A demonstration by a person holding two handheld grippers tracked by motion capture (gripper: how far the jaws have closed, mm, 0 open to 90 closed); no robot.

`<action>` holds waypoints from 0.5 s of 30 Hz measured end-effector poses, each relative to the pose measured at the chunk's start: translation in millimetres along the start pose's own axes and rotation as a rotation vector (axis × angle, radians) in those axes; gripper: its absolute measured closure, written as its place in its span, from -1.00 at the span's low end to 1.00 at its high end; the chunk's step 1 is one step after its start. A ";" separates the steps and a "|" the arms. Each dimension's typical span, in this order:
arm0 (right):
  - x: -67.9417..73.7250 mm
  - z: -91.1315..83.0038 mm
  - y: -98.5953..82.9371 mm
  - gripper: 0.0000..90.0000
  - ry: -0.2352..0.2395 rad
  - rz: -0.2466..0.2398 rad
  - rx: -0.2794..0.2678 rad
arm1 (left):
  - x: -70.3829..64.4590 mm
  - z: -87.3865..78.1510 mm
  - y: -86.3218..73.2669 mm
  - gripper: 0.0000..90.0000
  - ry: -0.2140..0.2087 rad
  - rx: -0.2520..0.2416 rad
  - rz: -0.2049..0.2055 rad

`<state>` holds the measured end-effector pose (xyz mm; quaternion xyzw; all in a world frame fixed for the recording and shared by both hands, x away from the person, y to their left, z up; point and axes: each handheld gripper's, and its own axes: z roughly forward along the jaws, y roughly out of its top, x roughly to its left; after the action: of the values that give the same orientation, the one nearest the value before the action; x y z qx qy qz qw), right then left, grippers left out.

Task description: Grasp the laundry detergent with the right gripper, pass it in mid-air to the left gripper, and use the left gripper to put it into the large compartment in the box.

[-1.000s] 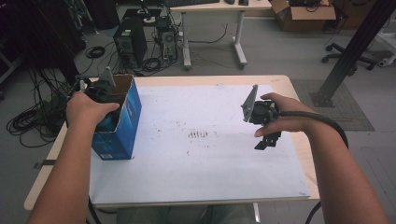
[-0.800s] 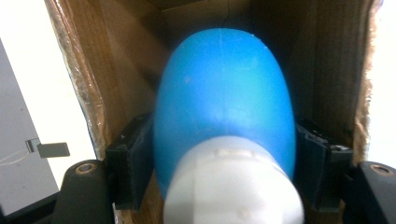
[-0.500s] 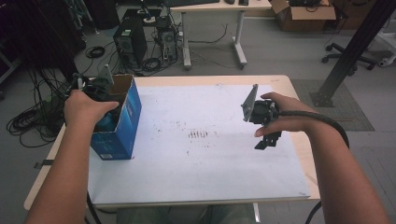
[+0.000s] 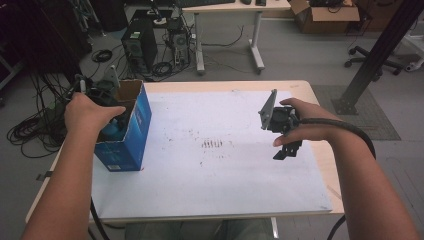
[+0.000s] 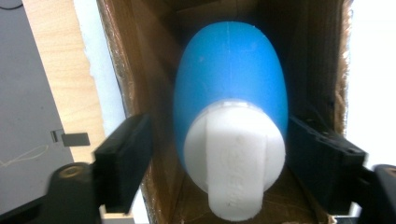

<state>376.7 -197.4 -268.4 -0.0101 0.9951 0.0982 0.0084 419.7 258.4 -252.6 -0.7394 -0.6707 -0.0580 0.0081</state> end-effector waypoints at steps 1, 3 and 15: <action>0.0 -0.2 0.4 -0.92 0.000 -0.001 0.000 | -0.3 -1.0 -0.3 -0.50 0.003 0.001 0.005; -0.2 -0.6 1.3 -0.92 0.001 -0.002 0.002 | -0.5 -3.5 -0.8 -0.50 -0.001 -0.009 0.004; 0.9 -2.2 3.6 -0.92 -0.003 -0.003 0.004 | -6.4 -19.5 -3.0 -0.59 0.001 -0.037 0.035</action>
<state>375.6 -194.3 -265.6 -0.0113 0.9953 0.0961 0.0099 414.7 250.6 -234.0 -0.7510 -0.6565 -0.0706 -0.0042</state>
